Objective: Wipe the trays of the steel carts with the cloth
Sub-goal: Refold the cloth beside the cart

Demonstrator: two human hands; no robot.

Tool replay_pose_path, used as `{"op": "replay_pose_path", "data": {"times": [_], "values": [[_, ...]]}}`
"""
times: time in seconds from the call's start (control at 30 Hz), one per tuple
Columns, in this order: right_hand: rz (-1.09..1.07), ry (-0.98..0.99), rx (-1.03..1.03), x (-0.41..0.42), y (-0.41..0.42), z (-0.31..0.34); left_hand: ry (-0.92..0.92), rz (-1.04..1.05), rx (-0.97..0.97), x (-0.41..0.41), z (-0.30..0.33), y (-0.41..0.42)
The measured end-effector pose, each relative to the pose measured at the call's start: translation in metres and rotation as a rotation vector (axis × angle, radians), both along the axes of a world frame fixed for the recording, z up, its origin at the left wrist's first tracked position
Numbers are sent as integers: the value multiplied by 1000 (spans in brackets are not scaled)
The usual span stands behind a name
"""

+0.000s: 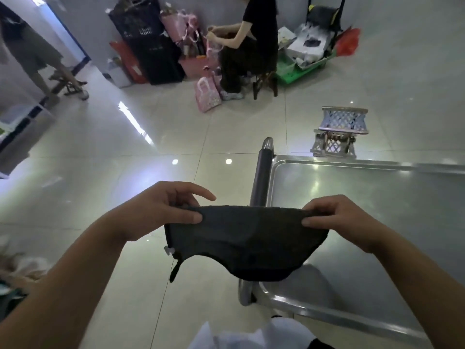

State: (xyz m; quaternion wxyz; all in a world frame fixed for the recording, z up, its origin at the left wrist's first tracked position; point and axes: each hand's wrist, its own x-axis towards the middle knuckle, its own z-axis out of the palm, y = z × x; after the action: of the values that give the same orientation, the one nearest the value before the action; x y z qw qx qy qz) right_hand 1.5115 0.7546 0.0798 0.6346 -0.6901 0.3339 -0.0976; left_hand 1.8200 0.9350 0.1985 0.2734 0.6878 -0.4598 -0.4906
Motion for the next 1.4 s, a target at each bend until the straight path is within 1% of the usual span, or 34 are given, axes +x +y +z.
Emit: {"op": "replay_pose_path", "data": {"times": [0.17, 0.27, 0.4, 0.43, 0.5, 0.57, 0.6, 0.7, 0.73, 0.8, 0.83, 0.9, 0.93, 1.0, 1.07, 1.17, 1.3, 1.33, 1.4], "values": [[-116, -39, 143, 24, -49, -3, 146, 160, 31, 26, -29, -35], [-232, -28, 158, 48, -80, -16, 199, 229, 57, 52, -55, -74], [-528, 76, 122, 82, -97, -54, 236, 372, 87, 75, -123, -123], [-572, 144, 104, 88, -91, -64, 268, 433, 104, 75, -142, -129], [-582, 283, 114, 99, -66, -82, 317, 529, 167, 67, -176, -132], [-580, 335, 219, 104, -33, -99, 338, 548, 277, 49, -201, -124], [-592, 333, 291, 106, -16, -104, 392, 536, 354, 38, -214, -118], [-675, 272, 548, 111, 21, -105, 632, 446, 601, 12, -242, -94], [-709, 233, 638, 112, 30, -103, 711, 411, 652, 7, -250, -86], [-766, 152, 750, 116, 42, -104, 816, 343, 666, 0, -265, -75], [-785, 128, 767, 118, 43, -105, 827, 310, 654, -2, -264, -74], [-831, 173, 724, 122, 37, -109, 848, 268, 638, 0, -268, -76], [-862, 210, 681, 125, 32, -110, 891, 271, 631, 2, -273, -78], [-924, 192, 607, 133, 18, -108, 978, 287, 615, 10, -275, -83], [-938, 182, 477, 141, -1, -105, 1012, 294, 597, 18, -276, -90], [-860, 157, 313, 155, -32, -88, 972, 270, 565, 27, -274, -97], [-742, 181, 87, 181, -63, -58, 1022, 265, 519, 35, -278, -101], [-713, 221, 45, 186, -67, -55, 1022, 268, 497, 35, -278, -103], [-664, 407, -50, 197, -70, -50, 1036, 273, 467, 37, -277, -105]]}}
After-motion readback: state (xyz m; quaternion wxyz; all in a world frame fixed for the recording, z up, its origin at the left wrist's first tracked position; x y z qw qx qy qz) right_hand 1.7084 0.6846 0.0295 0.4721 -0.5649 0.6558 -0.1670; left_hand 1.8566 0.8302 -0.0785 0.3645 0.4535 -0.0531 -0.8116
